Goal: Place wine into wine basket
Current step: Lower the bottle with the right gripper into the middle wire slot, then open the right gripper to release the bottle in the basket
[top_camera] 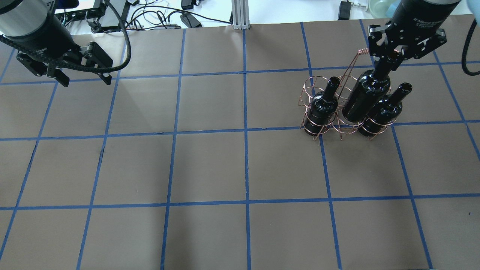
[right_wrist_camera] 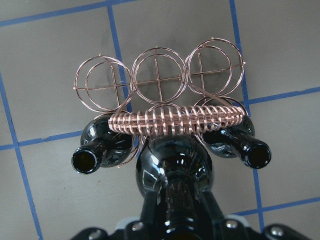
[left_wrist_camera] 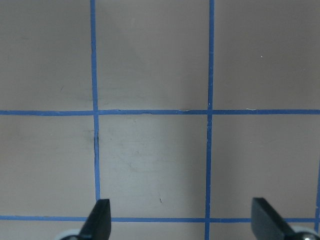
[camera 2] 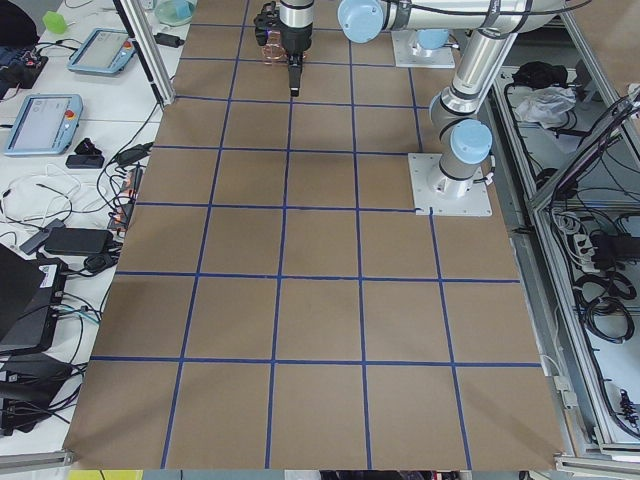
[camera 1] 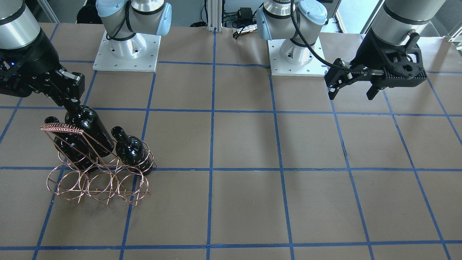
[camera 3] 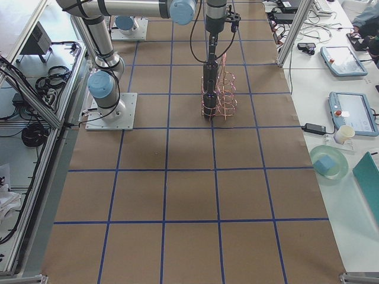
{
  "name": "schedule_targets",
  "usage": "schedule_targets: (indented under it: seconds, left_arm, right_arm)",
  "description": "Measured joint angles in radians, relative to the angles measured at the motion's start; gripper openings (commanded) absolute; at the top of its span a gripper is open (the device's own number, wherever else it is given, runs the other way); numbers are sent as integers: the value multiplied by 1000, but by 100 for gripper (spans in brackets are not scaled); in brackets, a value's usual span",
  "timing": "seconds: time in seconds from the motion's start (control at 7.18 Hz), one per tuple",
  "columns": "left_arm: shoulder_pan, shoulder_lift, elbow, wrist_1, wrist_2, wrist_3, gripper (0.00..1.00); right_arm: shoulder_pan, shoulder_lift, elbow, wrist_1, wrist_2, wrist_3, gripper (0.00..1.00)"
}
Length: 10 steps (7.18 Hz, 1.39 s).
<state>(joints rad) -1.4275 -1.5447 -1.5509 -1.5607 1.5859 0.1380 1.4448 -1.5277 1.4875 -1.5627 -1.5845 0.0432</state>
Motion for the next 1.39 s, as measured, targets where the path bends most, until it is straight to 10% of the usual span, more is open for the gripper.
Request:
schedule_targets:
  seconds: [1.39]
  left_arm:
    - [-24, 6, -2, -22, 26, 1, 100]
  right_arm:
    - [2, 83, 31, -50, -2, -4, 12]
